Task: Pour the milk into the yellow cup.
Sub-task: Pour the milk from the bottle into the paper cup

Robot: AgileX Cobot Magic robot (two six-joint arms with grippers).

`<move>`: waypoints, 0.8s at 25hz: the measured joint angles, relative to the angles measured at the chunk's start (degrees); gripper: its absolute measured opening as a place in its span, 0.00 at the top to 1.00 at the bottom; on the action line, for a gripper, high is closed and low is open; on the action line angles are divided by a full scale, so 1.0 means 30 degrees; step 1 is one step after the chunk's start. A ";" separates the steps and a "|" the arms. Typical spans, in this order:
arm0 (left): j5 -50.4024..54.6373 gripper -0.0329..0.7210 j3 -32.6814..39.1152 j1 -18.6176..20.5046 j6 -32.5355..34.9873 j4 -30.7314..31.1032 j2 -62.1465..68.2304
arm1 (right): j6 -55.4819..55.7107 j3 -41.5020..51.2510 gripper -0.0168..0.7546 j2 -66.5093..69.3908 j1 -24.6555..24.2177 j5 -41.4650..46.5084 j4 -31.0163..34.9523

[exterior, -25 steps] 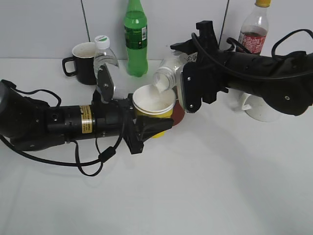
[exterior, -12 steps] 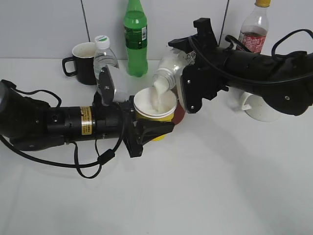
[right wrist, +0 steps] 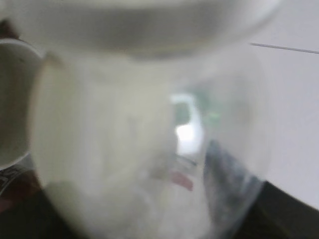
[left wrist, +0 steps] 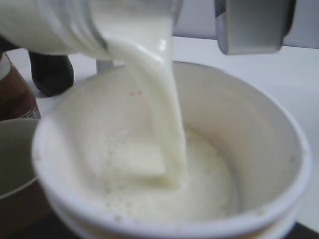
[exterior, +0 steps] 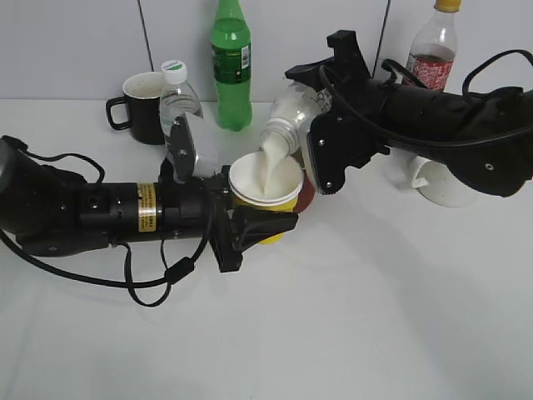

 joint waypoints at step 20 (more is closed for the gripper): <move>0.0000 0.45 0.0000 0.0000 -0.0006 0.0192 0.0000 | 0.0130 0.0000 0.41 0.0000 0.0000 -0.0215 0.0000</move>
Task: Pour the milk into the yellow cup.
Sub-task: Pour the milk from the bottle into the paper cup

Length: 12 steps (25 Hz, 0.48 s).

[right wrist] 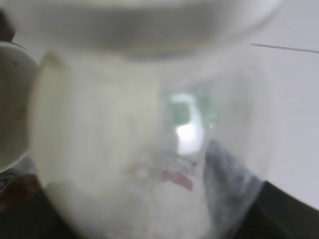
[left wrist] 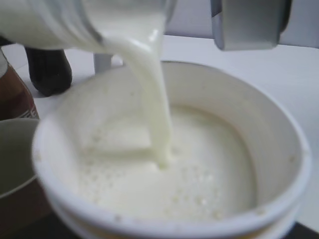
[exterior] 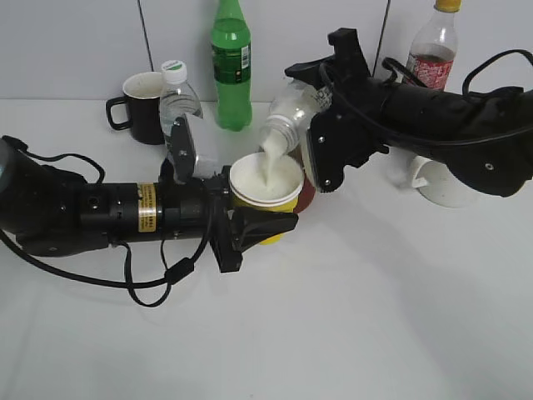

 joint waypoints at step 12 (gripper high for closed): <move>-0.0395 0.45 0.0000 -0.0023 0.0000 -0.1706 0.0000 | 0.7798 0.0000 0.41 0.0000 0.0000 0.0000 0.0000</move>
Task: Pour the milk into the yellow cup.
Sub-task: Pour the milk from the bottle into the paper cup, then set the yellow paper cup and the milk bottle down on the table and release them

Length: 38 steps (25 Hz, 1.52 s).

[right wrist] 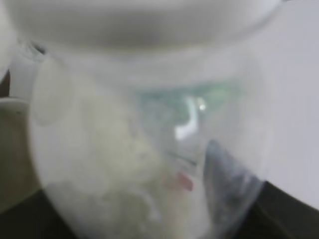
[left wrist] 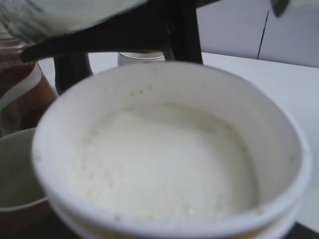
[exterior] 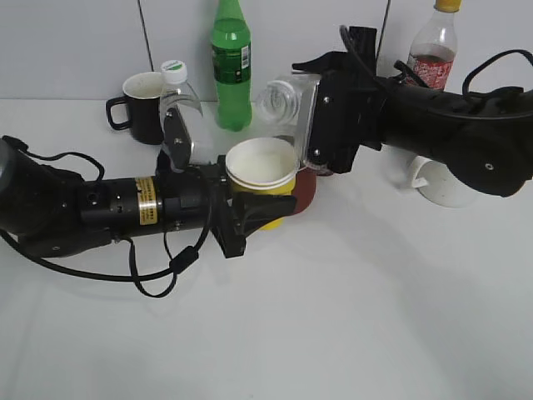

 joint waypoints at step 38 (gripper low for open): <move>-0.0477 0.45 0.3048 0.5323 0.2790 -0.2697 0.0478 | 1.9273 0.5946 0.41 0.0083 -0.2406 -0.3679 0.4095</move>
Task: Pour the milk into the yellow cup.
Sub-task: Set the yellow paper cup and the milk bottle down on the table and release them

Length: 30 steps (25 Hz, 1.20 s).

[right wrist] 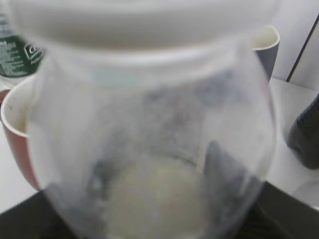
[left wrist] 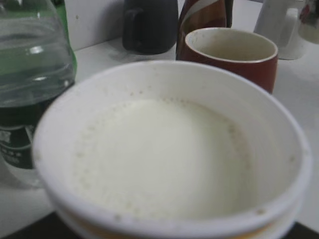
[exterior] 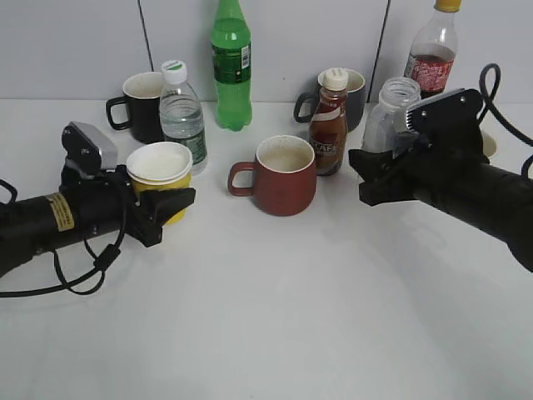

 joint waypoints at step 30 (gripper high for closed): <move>-0.1305 0.19 -0.1555 -0.0251 0.0128 -0.1040 0.3168 | -0.0018 0.0000 0.41 0.1938 0.0000 -0.2065 0.0175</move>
